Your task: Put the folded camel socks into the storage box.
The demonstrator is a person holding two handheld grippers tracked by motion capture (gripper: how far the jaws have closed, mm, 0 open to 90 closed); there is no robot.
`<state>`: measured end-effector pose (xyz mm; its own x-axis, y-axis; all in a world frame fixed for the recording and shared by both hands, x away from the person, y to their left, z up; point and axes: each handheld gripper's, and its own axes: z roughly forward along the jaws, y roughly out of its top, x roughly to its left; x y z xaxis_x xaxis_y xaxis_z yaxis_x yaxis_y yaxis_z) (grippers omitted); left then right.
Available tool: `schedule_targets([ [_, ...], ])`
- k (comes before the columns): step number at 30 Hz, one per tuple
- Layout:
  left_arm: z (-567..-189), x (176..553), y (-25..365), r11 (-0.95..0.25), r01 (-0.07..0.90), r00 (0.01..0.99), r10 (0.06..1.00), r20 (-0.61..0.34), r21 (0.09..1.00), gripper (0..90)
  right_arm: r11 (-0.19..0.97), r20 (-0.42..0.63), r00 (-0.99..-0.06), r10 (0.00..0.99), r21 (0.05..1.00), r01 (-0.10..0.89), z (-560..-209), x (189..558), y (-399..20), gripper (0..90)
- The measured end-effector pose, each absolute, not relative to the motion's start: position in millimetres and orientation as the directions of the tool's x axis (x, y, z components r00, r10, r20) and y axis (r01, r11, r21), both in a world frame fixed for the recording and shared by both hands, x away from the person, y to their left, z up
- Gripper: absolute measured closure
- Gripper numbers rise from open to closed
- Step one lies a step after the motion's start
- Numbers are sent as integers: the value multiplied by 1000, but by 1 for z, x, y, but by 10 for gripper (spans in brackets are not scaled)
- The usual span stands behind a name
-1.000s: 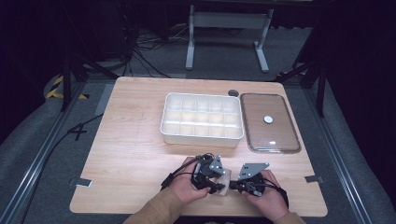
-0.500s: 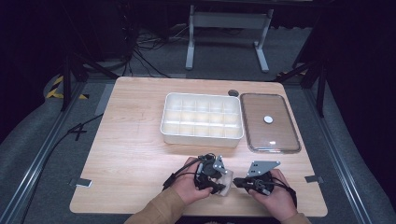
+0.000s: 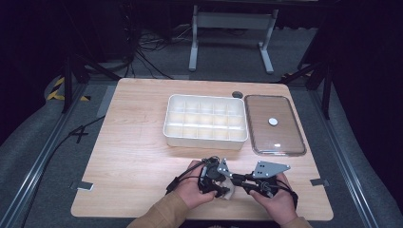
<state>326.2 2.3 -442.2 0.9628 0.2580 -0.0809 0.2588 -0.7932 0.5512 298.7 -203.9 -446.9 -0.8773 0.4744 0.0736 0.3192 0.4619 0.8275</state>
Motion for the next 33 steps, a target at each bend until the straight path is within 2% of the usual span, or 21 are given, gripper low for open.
schedule_targets([
  [12, -439, 319, 11, -789, 242, 968, 238, -83, 565, 502, 501, 71, -874, 481, 796, 340, -464, 304, -202, 771],
  [21, -447, 317, 8, -799, 274, 959, 267, -93, 536, 498, 503, 95, -875, 475, 786, 358, -469, 311, -201, 740],
  [23, -447, 318, 9, -798, 267, 961, 261, -90, 540, 498, 502, 87, -874, 478, 790, 353, -469, 310, -201, 710],
  [28, -448, 317, 9, -789, 287, 956, 276, -104, 544, 500, 477, 127, -868, 480, 793, 380, -467, 304, -201, 547],
  [33, -447, 319, 11, -787, 281, 958, 263, -113, 549, 502, 501, 118, -883, 454, 786, 362, -469, 305, -203, 547],
])
